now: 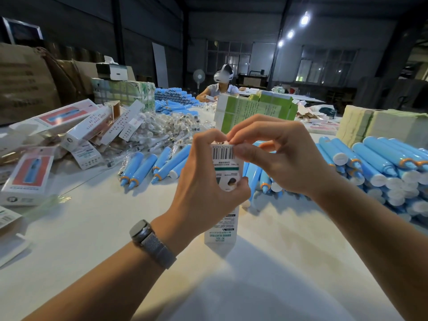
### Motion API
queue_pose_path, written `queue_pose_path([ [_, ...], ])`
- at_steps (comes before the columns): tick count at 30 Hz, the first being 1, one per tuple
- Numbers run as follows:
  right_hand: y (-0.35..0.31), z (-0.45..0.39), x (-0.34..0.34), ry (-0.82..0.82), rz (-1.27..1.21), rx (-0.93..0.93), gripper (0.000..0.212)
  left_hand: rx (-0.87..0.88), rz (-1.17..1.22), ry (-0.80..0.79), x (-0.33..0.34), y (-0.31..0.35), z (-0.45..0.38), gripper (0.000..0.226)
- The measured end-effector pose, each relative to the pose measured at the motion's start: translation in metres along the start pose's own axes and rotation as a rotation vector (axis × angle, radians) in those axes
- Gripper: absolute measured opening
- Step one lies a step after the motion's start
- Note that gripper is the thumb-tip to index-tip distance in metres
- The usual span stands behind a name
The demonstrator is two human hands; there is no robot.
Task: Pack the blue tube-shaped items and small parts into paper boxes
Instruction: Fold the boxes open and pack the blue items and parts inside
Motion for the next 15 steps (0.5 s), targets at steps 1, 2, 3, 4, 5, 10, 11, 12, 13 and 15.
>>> queue_pose_path([
  [1,-0.001,-0.001,-0.001,-0.031,0.060,-0.016,0.008,0.004,-0.008,0.001,0.002,0.000,0.000,0.065],
  [2,-0.001,-0.001,-0.002,-0.050,0.104,-0.030,0.007,0.010,-0.013,0.003,0.003,0.000,0.000,0.062],
  [3,0.000,0.000,-0.002,-0.053,0.119,-0.038,0.007,0.014,-0.016,0.008,0.004,-0.001,0.000,0.059],
  [4,0.002,0.002,-0.002,-0.037,0.107,-0.032,0.008,0.015,-0.015,0.008,0.005,-0.002,-0.001,0.058],
  [5,0.004,0.003,-0.001,-0.006,0.083,-0.016,0.010,0.009,-0.013,0.001,0.006,-0.003,-0.002,0.058],
  [10,0.018,0.010,0.012,0.209,0.041,0.090,0.012,-0.011,0.072,-0.032,-0.004,-0.008,-0.005,0.036],
  [11,0.019,0.010,0.012,0.230,0.088,0.094,0.012,-0.017,0.089,-0.041,-0.007,-0.009,-0.006,0.029],
  [12,0.020,0.010,0.012,0.242,0.144,0.098,0.013,-0.018,0.093,-0.038,-0.009,-0.010,-0.008,0.028],
  [13,0.021,0.011,0.013,0.250,0.194,0.116,0.016,-0.009,0.073,-0.020,-0.010,-0.010,-0.009,0.031],
  [15,0.023,0.013,0.016,0.231,0.241,0.176,0.028,0.029,-0.007,0.016,-0.011,-0.010,-0.008,0.035],
])
Point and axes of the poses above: each hand's wrist, its own z-axis away from the middle knuckle, its own x-axis out of the palm, y = z × x, the point moved 5 cm from there along -z, towards the middle knuckle, and after that the axes turned 12 degrees about -x, right-handed, at the moved point
